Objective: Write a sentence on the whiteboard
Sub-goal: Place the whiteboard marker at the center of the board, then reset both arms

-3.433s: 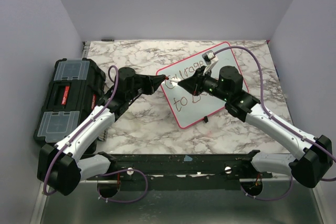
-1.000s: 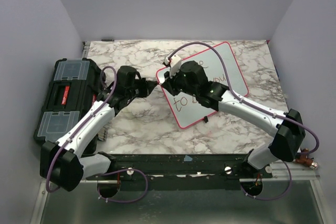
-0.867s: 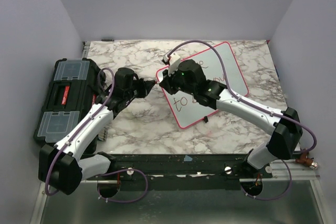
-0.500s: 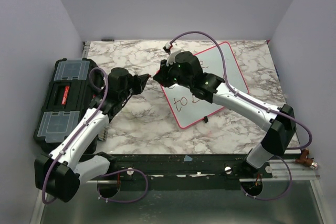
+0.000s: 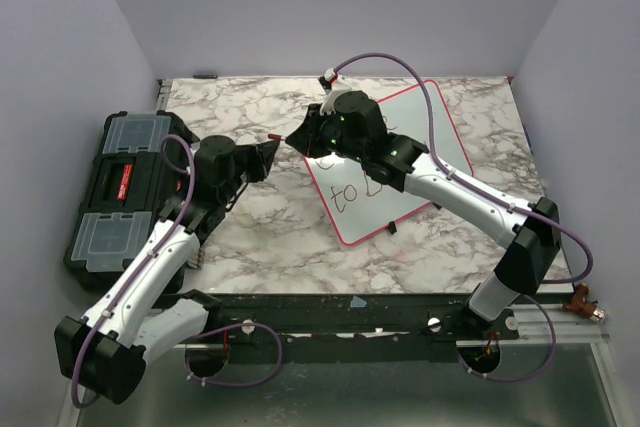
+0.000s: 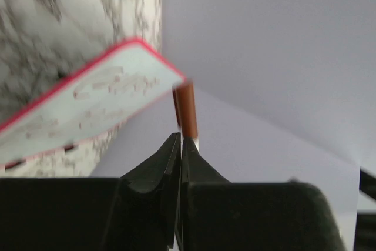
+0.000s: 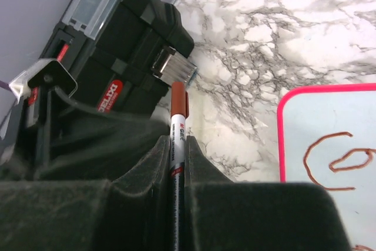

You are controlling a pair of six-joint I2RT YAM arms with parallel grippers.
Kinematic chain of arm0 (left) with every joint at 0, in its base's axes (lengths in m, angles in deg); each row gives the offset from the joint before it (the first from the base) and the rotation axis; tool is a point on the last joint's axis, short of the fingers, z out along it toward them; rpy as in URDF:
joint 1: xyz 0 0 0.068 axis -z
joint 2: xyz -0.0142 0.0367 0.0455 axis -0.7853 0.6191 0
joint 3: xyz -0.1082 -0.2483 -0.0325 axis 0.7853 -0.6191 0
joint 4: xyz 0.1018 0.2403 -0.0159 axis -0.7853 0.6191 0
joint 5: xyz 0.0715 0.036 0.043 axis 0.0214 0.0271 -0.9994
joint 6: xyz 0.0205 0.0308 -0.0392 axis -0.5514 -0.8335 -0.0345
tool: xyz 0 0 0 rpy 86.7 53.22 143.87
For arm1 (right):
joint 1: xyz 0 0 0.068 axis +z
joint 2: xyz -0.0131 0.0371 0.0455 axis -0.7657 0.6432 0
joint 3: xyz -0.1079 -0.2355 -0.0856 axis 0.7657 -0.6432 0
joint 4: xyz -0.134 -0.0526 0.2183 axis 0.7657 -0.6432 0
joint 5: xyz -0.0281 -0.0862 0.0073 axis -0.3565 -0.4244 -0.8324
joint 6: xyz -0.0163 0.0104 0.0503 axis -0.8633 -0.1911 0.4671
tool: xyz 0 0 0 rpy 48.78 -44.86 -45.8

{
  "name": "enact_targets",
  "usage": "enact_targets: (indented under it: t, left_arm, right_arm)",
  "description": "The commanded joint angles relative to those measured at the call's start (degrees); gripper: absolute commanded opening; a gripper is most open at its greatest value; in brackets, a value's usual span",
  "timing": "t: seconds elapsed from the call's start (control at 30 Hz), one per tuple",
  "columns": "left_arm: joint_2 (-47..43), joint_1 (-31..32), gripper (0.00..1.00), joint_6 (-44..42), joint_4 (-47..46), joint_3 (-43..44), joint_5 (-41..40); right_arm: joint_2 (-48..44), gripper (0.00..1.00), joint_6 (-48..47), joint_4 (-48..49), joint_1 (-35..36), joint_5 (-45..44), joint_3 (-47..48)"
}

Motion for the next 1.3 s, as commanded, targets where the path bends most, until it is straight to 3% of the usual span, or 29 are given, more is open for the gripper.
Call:
enact_targets:
  t: [0.0, 0.1, 0.23, 0.3, 0.77, 0.87, 0.93, 1.03, 1.1, 1.13, 1.27]
  left_arm:
    - [-3.52, 4.88, 0.0, -2.07, -6.6, 0.94, 16.27]
    - [-3.36, 4.89, 0.0, -2.87, -4.54, 1.91, 15.23]
    - [-3.82, 4.89, 0.0, -3.04, -1.79, 2.09, 12.71]
    - [-4.27, 4.8, 0.0, -2.74, -1.03, 1.76, 11.48]
    - [-6.39, 4.11, 0.0, -9.05, 4.01, 2.45, 4.02]
    - [-7.14, 3.66, 0.14, -11.97, 3.71, 1.33, 1.74]
    - [-7.39, 3.11, 0.34, -15.21, 3.68, 1.12, 0.2]
    - [-7.79, 1.87, 0.77, -21.05, 2.64, 0.59, -0.74]
    - [-8.41, 1.12, 0.92, -25.08, 0.91, -0.38, -1.45]
    - [-8.74, 0.89, 0.98, -27.7, -0.02, -0.83, -2.12]
    - [-9.23, -0.42, 0.99, -38.48, -1.54, -1.0, -4.34]
  right_arm:
    - [3.37, 0.06, -1.97, 1.94, -0.27, -2.54, 0.02]
    - [2.52, 0.23, -3.87, 0.35, -0.28, -3.45, 0.85]
    - [0.82, 0.54, -5.85, -1.13, -0.29, -3.78, 1.41]
    - [-0.25, 0.63, -6.63, -1.43, -0.23, -4.2, 1.39]
    - [-4.97, 0.68, -8.8, -3.29, -0.19, -4.54, 2.17]
    - [-5.94, 0.7, -9.59, -3.52, -0.24, -6.17, 1.2]
    - [-6.44, 0.7, -9.95, -3.87, -0.23, -7.26, 0.71]
    - [-7.23, 0.7, -10.53, -4.52, -0.29, -8.52, 0.15]
    - [-8.1, 0.71, -10.99, -4.78, -0.3, -9.31, -0.58]
    - [-8.56, 0.71, -11.27, -4.87, -0.27, -9.96, -0.98]
    - [-11.36, 0.73, -12.56, -4.93, -0.27, -13.29, -3.2]
